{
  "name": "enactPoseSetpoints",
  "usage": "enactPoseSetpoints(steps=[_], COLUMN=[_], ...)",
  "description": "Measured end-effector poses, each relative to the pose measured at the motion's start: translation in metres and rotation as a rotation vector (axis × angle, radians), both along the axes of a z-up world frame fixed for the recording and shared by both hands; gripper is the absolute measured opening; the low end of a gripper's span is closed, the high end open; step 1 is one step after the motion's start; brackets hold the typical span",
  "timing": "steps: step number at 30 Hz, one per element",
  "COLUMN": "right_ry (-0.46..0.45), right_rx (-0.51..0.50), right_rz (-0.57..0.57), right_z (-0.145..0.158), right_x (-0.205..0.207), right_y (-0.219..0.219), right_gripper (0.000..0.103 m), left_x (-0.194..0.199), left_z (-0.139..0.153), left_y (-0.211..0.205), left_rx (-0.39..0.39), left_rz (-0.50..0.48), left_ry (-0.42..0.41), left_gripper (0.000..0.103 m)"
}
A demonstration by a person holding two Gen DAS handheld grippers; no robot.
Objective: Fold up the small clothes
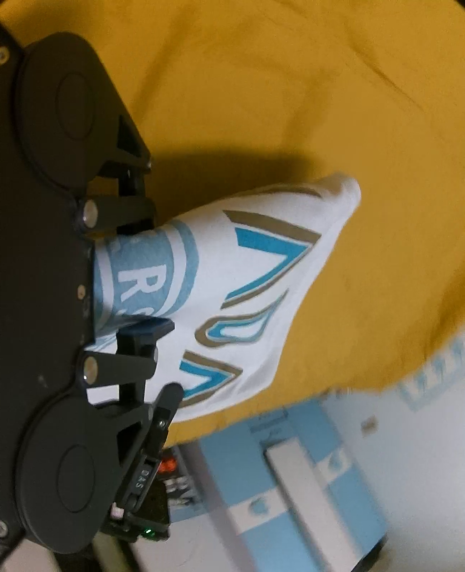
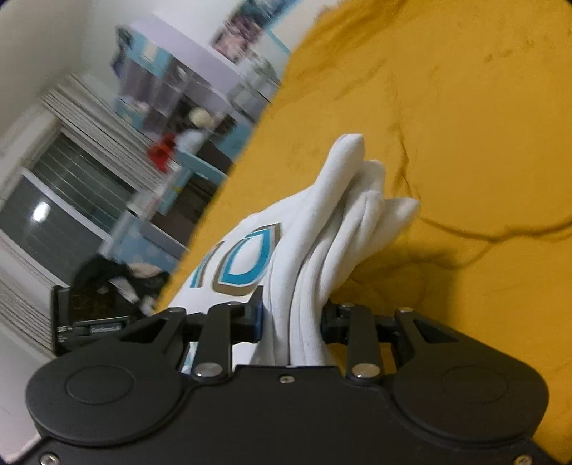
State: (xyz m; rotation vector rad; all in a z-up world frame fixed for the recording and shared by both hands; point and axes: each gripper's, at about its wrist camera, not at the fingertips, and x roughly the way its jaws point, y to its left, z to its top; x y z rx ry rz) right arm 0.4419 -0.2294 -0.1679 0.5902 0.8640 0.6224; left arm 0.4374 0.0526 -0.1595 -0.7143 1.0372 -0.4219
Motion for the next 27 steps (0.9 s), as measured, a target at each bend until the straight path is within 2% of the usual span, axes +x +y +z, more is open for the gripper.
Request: enactPoseSetpoints(steps=[2, 3, 4, 5, 7, 9, 11, 13, 16, 19, 21, 22, 24, 27], right_ry=[0.074, 0.106, 0.115, 0.106, 0.098, 0.116, 0.124, 0.122, 0.149, 0.17, 0.174, 0.183, 0.198, 0.195], right_rx=[-0.07, -0.105, -0.109, -0.095, -0.069, -0.038, -0.006, -0.018, -0.043, -0.037, -0.019, 0.002, 0.018, -0.021], right_rz=[-0.006, -0.006, -0.005, -0.007, -0.024, -0.004, 0.033, 0.059, 0.095, 0.078, 0.059, 0.05, 0.033, 0.021], right_z=[-0.03, -0.042, -0.05, -0.052, -0.048, -0.04, -0.035, -0.032, -0.041, -0.055, -0.06, -0.062, -0.063, -0.056], right_x=[0.008, 0.008, 0.006, 0.002, -0.007, -0.017, -0.034, -0.054, -0.078, -0.087, -0.087, -0.086, -0.085, -0.084], right_y=[0.006, 0.008, 0.006, 0.001, -0.017, -0.034, -0.051, -0.056, -0.05, -0.044, -0.042, -0.04, -0.037, -0.031], right_gripper=[0.029, 0.031, 0.035, 0.038, 0.047, 0.051, 0.053, 0.057, 0.059, 0.061, 0.061, 0.061, 0.061, 0.059], left_x=[-0.002, -0.008, -0.016, -0.023, -0.038, -0.059, -0.083, -0.103, -0.126, -0.133, -0.129, -0.124, -0.117, -0.11], left_z=[-0.044, -0.059, -0.066, -0.067, -0.061, -0.05, -0.038, -0.032, -0.035, -0.039, -0.043, -0.045, -0.049, -0.051], left_y=[0.008, 0.012, 0.018, 0.022, 0.03, 0.033, 0.027, 0.018, 0.005, -0.003, -0.005, -0.007, -0.01, -0.011], left_rx=[-0.011, -0.041, -0.09, -0.118, -0.144, -0.148, -0.135, -0.098, -0.063, -0.055, -0.102, -0.121, -0.115, -0.105], left_rz=[0.014, 0.03, 0.05, 0.061, 0.06, 0.058, 0.044, 0.012, -0.025, -0.003, 0.016, 0.015, 0.033, 0.068], left_ry=[0.113, 0.128, 0.099, 0.084, 0.072, 0.052, 0.034, 0.027, 0.027, 0.007, 0.024, 0.032, 0.068, 0.122], left_gripper=[0.045, 0.049, 0.051, 0.052, 0.062, 0.086, 0.096, 0.097, 0.097, 0.097, 0.094, 0.089, 0.061, 0.038])
